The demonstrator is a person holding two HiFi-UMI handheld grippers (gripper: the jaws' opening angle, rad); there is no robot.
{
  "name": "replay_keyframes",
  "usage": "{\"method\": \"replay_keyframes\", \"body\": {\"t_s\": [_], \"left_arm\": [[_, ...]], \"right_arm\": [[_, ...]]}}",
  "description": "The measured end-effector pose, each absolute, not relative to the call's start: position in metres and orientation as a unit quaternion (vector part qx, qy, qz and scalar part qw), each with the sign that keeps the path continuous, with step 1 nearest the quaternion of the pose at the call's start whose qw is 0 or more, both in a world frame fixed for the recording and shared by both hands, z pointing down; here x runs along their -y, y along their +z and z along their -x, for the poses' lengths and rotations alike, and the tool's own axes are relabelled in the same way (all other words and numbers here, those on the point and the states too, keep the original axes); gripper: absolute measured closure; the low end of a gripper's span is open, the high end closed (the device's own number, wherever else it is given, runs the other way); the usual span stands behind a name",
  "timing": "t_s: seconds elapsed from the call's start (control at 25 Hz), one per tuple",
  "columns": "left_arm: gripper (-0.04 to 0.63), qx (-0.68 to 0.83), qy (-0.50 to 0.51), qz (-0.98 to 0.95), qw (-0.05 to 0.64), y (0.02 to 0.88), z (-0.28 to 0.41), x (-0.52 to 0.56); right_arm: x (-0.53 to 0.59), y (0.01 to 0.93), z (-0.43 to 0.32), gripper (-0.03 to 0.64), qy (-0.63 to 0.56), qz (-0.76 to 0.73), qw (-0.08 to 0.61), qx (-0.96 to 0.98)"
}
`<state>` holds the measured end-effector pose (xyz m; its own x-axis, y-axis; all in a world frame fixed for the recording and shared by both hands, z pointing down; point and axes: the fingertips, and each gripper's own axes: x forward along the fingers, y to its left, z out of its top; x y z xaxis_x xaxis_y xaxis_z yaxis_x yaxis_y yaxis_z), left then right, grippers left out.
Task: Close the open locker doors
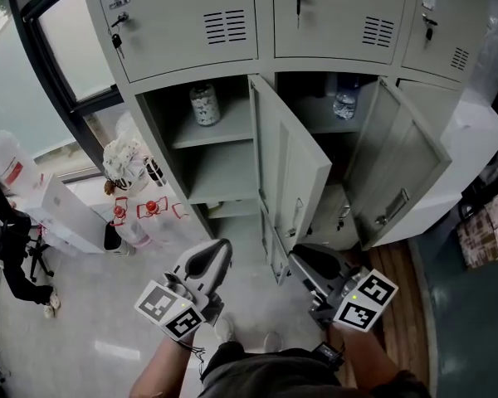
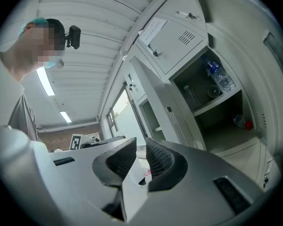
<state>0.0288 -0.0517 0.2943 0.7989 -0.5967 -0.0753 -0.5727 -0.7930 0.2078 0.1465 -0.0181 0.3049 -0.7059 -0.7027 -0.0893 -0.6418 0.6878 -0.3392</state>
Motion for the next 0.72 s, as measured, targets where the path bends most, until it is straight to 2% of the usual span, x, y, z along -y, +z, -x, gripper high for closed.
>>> {"method": "replay_keyframes", "body": {"t_s": [0.36, 0.72], "left_arm": [[0.586, 0.259, -0.059, -0.959, 0.099, 0.303, -0.035, 0.072], [0.588, 0.209, -0.055, -0.970, 0.113, 0.308, -0.026, 0.102]], "right_arm": [[0.026, 0.298, -0.173, 0.574, -0.116, 0.444, 0.126, -0.880], [0.039, 0.301, -0.182, 0.463, -0.094, 0.508, 0.096, -0.851]]}}
